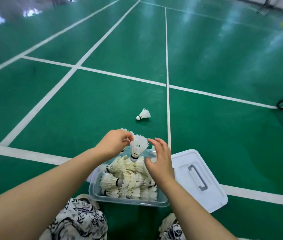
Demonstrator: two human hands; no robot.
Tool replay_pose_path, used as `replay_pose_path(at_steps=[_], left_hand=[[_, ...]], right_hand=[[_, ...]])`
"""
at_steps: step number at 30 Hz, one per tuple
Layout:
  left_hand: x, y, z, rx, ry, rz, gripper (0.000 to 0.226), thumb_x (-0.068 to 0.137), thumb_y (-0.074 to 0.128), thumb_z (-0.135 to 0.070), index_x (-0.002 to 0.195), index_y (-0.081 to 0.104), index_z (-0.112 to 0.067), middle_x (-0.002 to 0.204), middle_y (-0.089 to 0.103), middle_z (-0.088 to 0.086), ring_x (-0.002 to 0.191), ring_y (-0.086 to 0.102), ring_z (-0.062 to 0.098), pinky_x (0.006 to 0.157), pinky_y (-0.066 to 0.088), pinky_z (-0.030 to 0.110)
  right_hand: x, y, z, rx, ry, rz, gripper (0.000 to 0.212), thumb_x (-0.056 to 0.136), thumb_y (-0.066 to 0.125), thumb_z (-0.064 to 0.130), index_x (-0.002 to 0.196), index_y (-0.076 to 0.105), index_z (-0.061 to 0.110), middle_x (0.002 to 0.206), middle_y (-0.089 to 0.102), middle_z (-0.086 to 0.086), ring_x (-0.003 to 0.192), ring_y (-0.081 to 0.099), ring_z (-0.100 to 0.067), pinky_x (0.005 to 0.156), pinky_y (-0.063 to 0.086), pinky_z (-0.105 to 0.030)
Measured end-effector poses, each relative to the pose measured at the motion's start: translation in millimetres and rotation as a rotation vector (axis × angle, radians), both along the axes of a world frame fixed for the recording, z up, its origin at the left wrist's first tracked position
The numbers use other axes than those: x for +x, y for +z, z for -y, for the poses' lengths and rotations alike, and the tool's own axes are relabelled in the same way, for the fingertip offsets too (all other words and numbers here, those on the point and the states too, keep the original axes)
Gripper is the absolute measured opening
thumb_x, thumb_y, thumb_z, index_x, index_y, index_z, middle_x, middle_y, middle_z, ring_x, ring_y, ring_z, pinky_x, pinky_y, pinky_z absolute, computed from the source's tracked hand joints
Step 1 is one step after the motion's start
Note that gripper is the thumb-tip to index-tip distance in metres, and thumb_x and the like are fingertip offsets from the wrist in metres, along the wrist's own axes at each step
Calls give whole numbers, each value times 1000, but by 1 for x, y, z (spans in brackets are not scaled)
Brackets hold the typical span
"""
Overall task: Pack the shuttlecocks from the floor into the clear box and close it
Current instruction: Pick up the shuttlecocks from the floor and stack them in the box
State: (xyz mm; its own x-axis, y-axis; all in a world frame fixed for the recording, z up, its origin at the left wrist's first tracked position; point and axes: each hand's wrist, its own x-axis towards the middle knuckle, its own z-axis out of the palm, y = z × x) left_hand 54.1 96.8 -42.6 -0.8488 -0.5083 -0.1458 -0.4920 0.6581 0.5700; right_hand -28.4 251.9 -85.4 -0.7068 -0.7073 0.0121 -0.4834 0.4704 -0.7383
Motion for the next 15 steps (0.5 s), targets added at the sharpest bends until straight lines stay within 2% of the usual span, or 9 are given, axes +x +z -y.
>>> replay_pose_path(at_steps=[2, 5, 7, 9, 11, 13, 15], left_hand=[[6, 2, -9, -41, -48, 14, 16, 91, 53, -16, 100, 66, -13, 106, 66, 9, 90, 59, 21, 73, 40, 24], [16, -1, -18, -109, -92, 30, 20, 90, 50, -13, 101, 67, -15, 104, 67, 8, 94, 59, 23, 74, 38, 24], [25, -6, -21, -140, -107, 36, 29, 90, 47, -8, 108, 66, -21, 106, 66, 9, 101, 57, 25, 80, 40, 27], [32, -9, -23, -174, -125, 43, 44, 88, 42, -2, 122, 58, -26, 111, 65, 10, 106, 55, 27, 88, 44, 33], [36, -11, -24, -202, -119, 38, 54, 85, 39, 3, 129, 51, -26, 113, 65, 11, 107, 55, 28, 89, 45, 35], [36, -14, -22, -207, -92, 23, 53, 83, 38, 5, 125, 54, -23, 112, 66, 10, 107, 55, 26, 88, 46, 35], [34, -17, -19, -219, -94, 37, 46, 84, 39, 4, 114, 60, -22, 108, 68, 7, 108, 54, 23, 86, 46, 34]], right_hand=[[8, 7, 1, 53, 58, -105, 39, 82, 63, 22, 120, 58, 30, 141, 36, 6, 133, 26, -14, 112, 21, -28], [19, 1, -3, 62, 61, -142, 14, 83, 65, 31, 93, 73, 23, 131, 51, 6, 126, 33, -18, 107, 29, -36], [28, -7, -6, 41, 14, -67, 15, 83, 66, 33, 87, 76, 22, 116, 58, 10, 117, 37, -13, 103, 30, -34], [40, -14, -9, 40, -76, 37, 19, 84, 65, 36, 88, 76, 21, 99, 56, 14, 108, 38, -10, 98, 32, -31], [50, -19, -10, 57, -136, 179, 19, 85, 63, 37, 82, 75, 22, 80, 51, 16, 99, 44, -14, 85, 37, -28], [58, -24, -11, 102, -139, 356, 24, 87, 62, 34, 64, 64, 27, 65, 49, 14, 83, 49, -15, 63, 37, -21], [63, -32, -10, 188, -104, 474, 30, 87, 61, 32, 58, 56, 28, 61, 54, 11, 73, 50, -13, 57, 36, -21]])
